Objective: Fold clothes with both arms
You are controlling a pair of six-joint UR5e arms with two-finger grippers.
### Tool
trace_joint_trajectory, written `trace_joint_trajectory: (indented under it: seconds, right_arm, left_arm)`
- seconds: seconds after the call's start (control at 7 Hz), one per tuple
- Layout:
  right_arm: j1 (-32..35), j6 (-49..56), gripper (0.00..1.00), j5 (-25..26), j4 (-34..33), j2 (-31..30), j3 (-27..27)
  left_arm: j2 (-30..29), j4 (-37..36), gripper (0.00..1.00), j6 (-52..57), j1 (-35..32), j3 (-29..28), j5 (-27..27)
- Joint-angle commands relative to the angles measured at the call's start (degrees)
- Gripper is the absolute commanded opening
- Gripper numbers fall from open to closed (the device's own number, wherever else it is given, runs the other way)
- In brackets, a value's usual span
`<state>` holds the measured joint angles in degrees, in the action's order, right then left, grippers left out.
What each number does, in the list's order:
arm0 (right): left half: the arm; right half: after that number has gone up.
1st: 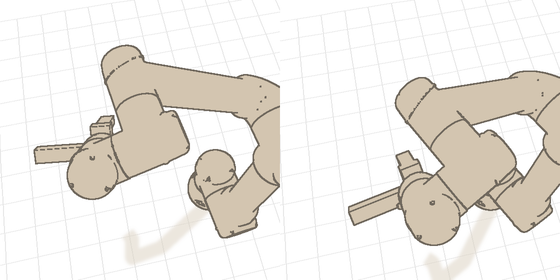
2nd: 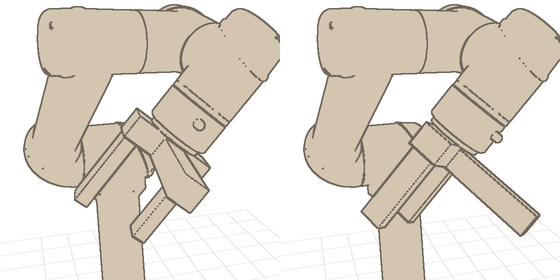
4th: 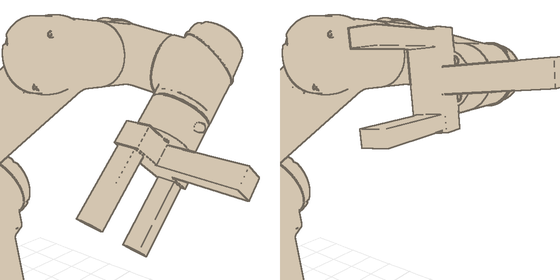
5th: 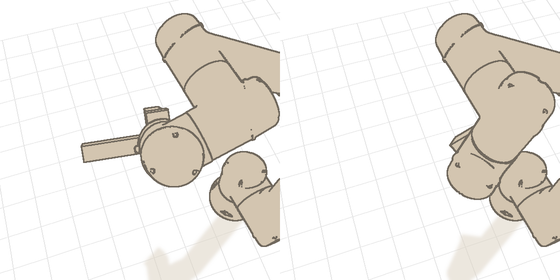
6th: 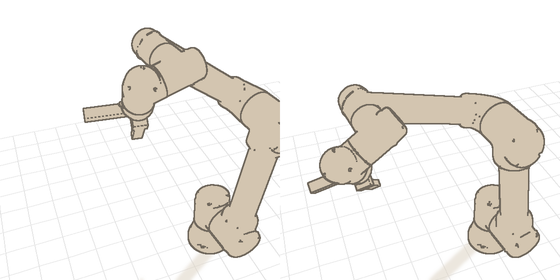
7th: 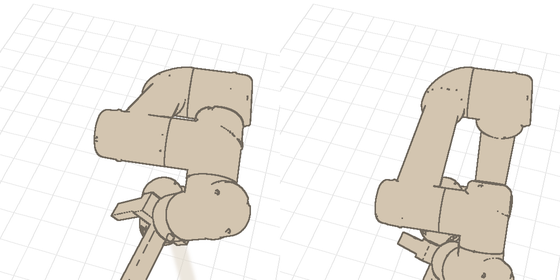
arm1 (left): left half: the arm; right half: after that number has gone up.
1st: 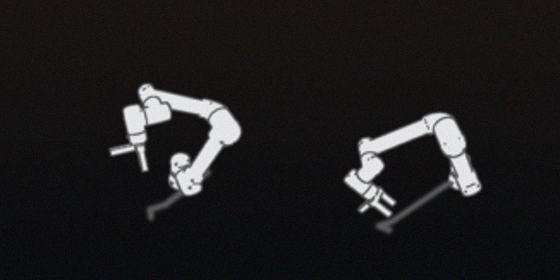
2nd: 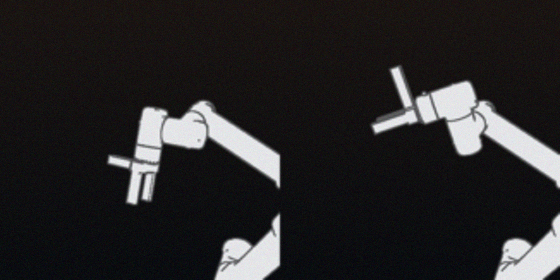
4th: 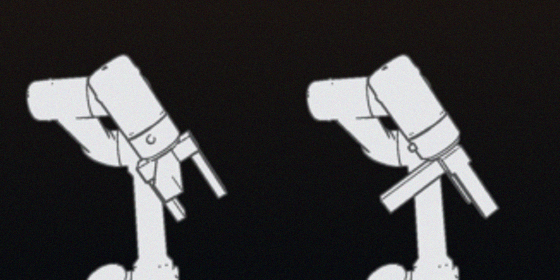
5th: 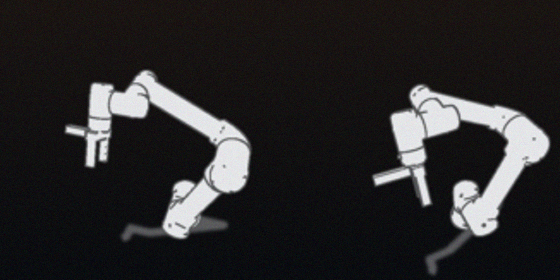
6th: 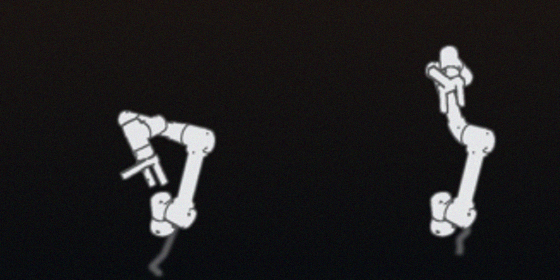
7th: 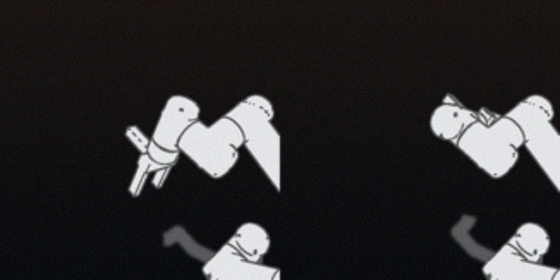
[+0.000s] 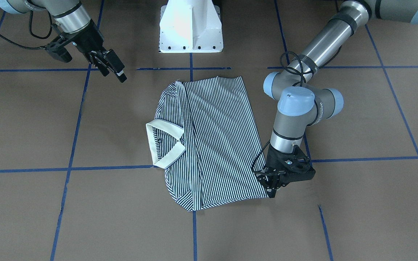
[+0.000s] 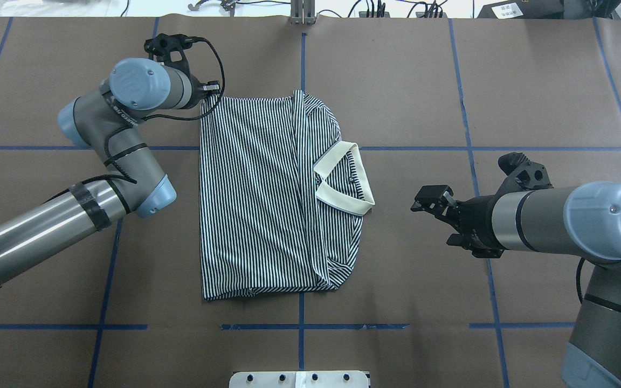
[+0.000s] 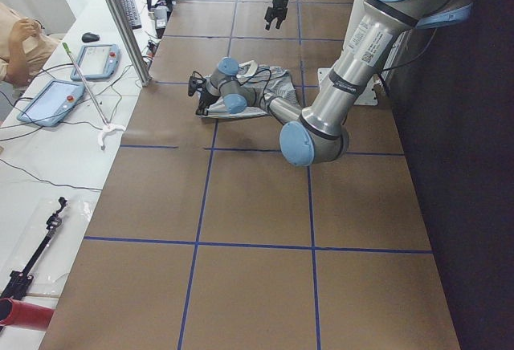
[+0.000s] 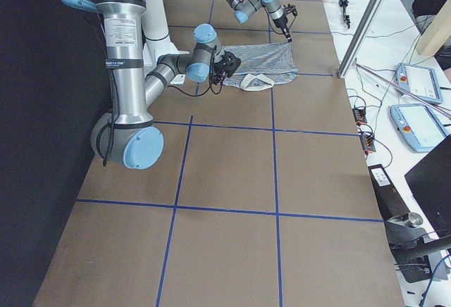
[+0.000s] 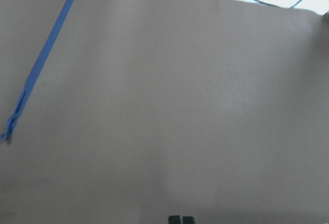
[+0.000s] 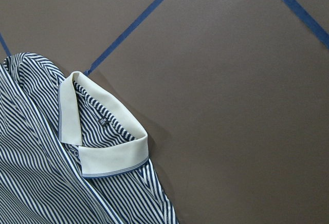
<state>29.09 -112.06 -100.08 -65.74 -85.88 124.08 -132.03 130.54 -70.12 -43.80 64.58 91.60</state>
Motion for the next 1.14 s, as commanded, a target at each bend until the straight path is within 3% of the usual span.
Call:
trace_joint_trajectory:
  seconds: [0.0,0.14,0.43,0.57,0.71,1.0]
  right_arm:
    - [0.4,0.0,1.00,0.1,0.0,0.1,0.2]
    - [0.4,0.0,1.00,0.1,0.0,1.3,-0.1]
    - [-0.1,0.0,1.00,0.2,-3.3,9.8,-4.0]
    - [-1.4,0.1,1.00,0.1,-11.2,16.4,-6.5]
    - [-3.6,3.4,1.00,0.6,-19.7,23.6,-9.6]
    - [-7.0,14.2,1.00,0.8,-26.3,28.7,-14.1]
  left_arm:
    - [-2.8,2.3,0.20,0.2,-0.6,-5.1,-0.2]
    - [-2.6,2.3,0.55,0.3,-1.3,-5.0,-0.1]
    - [1.2,2.5,0.58,0.5,-4.4,-0.3,2.9]
    - [5.9,2.3,0.58,0.6,-5.3,4.8,7.1]
    - [10.3,2.3,0.58,0.6,-5.4,10.6,8.1]
    - [13.1,2.2,0.57,0.6,-5.6,14.5,8.2]
